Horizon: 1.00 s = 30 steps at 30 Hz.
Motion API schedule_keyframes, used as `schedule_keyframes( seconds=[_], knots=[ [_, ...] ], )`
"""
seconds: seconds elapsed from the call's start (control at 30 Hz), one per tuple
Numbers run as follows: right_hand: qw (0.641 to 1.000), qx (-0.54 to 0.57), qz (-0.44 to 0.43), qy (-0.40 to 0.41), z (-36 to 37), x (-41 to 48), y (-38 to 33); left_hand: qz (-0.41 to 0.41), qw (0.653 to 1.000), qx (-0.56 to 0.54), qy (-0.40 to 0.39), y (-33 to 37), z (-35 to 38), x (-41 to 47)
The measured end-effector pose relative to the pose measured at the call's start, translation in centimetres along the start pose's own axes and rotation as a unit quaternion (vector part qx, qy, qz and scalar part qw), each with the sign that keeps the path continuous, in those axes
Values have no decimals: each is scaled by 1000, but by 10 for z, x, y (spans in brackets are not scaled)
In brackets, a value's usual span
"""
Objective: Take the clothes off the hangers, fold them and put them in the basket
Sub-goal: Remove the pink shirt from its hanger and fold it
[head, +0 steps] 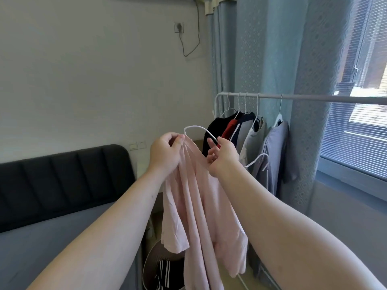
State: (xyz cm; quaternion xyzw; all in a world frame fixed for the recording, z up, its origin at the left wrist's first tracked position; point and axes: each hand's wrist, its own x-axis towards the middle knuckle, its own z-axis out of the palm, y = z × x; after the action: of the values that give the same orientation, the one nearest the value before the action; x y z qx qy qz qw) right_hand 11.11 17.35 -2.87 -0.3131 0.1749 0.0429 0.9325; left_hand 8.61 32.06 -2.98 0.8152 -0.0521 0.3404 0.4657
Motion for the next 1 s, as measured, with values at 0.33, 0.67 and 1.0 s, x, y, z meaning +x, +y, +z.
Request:
schedule_keyframes(
  seconds=[0.33, 0.67, 1.0],
  knots=[
    [993, -44, 99, -41, 0, 10, 3, -21, 992, 21, -122, -28, 6, -13],
    [969, -130, 157, -138, 38, -1, 30, -157, 960, 164, -162, -109, -12, -44],
    [950, -146, 137, -241, 109, -70, 57, -330, 913, 239, -2, -182, -79, -57]
  ],
)
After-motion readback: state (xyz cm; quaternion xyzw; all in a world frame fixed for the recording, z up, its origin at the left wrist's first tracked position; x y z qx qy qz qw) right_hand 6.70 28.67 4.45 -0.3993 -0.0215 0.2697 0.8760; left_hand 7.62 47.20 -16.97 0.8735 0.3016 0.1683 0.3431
